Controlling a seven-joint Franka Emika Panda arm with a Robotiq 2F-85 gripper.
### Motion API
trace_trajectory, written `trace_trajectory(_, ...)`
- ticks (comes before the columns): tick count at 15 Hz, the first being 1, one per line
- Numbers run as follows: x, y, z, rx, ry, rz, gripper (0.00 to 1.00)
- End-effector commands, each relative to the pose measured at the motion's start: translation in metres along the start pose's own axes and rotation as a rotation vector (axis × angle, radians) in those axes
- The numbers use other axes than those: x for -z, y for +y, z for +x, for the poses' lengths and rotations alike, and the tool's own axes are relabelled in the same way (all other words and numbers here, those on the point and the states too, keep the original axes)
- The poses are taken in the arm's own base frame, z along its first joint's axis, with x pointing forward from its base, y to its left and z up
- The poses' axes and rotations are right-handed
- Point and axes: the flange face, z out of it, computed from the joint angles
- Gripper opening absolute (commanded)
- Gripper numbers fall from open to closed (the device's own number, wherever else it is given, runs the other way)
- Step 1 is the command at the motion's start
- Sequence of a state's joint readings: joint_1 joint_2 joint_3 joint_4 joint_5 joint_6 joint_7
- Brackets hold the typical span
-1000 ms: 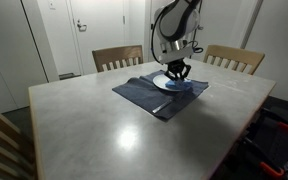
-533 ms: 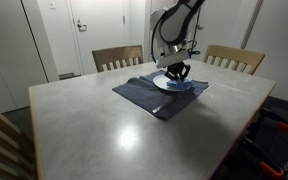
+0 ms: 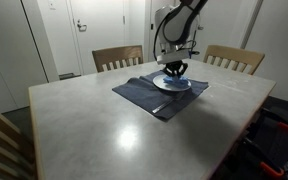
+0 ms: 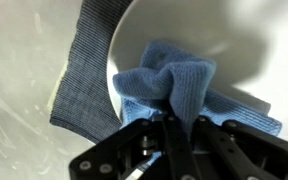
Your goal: Take the fork off the plate then use the towel to wipe the plate
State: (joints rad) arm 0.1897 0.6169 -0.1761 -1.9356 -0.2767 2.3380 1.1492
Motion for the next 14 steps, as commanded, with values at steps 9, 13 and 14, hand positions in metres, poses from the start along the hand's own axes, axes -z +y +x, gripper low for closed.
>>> trace_trajectory(9,0.003,0.000,0.013,0.118,0.026,0.482,0.02)
trace_trajectory(13,0.007,0.011,0.002,0.210,-0.047,0.556,0.02)
trace_trajectory(14,0.009,0.010,0.001,0.252,-0.076,0.579,0.02)
